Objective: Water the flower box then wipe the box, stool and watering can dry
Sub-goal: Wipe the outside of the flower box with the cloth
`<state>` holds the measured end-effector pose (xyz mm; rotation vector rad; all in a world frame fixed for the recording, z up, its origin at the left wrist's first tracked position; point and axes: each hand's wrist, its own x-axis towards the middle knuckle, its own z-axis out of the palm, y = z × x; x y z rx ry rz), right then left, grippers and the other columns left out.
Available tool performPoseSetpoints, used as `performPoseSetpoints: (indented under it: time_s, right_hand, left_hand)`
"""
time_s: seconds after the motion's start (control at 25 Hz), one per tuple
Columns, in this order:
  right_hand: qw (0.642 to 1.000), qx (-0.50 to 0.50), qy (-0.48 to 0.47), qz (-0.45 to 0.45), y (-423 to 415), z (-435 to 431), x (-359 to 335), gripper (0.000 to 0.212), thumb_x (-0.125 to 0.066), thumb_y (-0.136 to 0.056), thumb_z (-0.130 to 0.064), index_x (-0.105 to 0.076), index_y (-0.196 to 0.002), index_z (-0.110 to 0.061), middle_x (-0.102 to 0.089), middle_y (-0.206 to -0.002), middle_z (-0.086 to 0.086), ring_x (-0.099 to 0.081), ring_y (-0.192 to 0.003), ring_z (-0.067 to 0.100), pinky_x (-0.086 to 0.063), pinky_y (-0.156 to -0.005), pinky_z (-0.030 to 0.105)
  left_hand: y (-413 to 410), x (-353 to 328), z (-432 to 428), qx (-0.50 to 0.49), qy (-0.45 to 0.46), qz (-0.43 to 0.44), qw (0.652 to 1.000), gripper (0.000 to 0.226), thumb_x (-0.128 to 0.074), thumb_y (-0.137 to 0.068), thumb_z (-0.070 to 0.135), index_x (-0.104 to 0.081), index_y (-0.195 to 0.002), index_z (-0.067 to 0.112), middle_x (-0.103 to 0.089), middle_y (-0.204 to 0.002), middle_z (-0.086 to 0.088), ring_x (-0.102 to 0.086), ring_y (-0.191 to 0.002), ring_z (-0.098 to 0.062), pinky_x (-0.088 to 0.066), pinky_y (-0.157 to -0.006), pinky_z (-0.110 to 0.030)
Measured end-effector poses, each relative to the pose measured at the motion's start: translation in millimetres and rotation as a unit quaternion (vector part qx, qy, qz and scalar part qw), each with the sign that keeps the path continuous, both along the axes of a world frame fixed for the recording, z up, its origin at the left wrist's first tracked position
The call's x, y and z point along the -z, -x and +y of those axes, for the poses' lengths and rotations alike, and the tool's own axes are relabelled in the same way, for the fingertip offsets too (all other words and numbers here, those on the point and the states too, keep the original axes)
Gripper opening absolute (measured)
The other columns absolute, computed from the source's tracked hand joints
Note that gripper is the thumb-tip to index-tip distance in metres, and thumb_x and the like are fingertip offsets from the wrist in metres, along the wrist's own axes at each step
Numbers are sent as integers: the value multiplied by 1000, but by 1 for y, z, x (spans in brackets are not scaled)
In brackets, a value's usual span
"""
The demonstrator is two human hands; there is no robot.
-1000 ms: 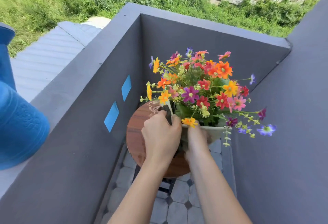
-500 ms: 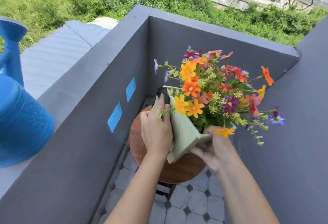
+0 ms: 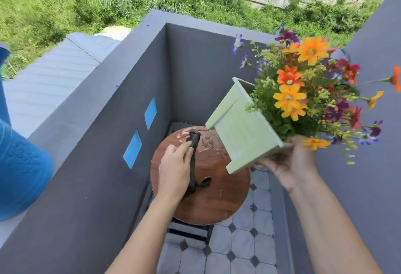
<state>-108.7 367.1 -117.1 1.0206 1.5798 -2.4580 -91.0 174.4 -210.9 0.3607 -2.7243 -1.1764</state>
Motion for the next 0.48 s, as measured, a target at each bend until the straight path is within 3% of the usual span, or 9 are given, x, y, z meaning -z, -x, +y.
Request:
performPoseSetpoints:
  time_s: [0.12, 0.2, 0.28, 0.32, 0.4, 0.48]
  right_hand:
    - [998, 40, -39, 0, 7, 12, -2, 25, -36, -94, -16, -33, -69, -13, -38, -105, 11, -47, -79, 21, -59, -54, 39]
    - [996, 60, -59, -7, 11, 18, -3, 25, -37, -95, -17, -33, -71, -14, -39, -92, 6, -46, -74, 17, -57, -77, 45]
    - [994, 79, -70, -17, 14, 26, -3, 24, -37, -96, -18, -34, -72, -16, -37, -83, 3, -47, -69, 16, -51, -87, 48]
    - [994, 82, -72, -24, 16, 30, 0, 22, -37, -96, -19, -35, -74, -16, -37, -82, 3, -48, -68, 16, -50, -87, 47]
    - [993, 83, -73, -30, 19, 41, 9, 13, -37, -96, -21, -39, -86, -14, -38, -82, 3, -50, -68, 16, -54, -81, 44]
    - [993, 83, -82, -28, 23, 50, 21, 14, -38, -95, -21, -36, -105, -12, -40, -85, 5, -51, -72, 18, -61, -59, 35]
  left_hand:
    - [11, -21, 1, 85, 209, -12, 974, 27, -46, -95, 19, -55, -121, 19, -47, -96, -9, -49, -87, -31, -36, -63, -34]
    - [12, -22, 5, 102, 317, 41, 942, 33, -54, -83, 1, -58, -113, 13, -51, -97, -12, -51, -87, -33, -37, -48, -33]
    - [3, -5, 14, 141, 386, 115, 904, 37, -50, -72, -2, -69, -100, 10, -55, -87, -12, -56, -74, -32, -35, -33, -24]
    - [-6, 10, 20, 179, 398, 132, 890, 37, -52, -69, 1, -71, -99, 12, -52, -87, -10, -55, -72, -29, -34, -29, -22]
    - [-31, 47, 34, 262, 385, 93, 880, 41, -77, -62, 18, -71, -103, 17, -43, -90, -6, -46, -74, -23, -32, -26, -20]
    - [-53, 76, 43, 323, 363, 8, 874, 58, -83, -55, 45, -69, -104, 19, -48, -90, -3, -44, -75, -19, -36, -24, -22]
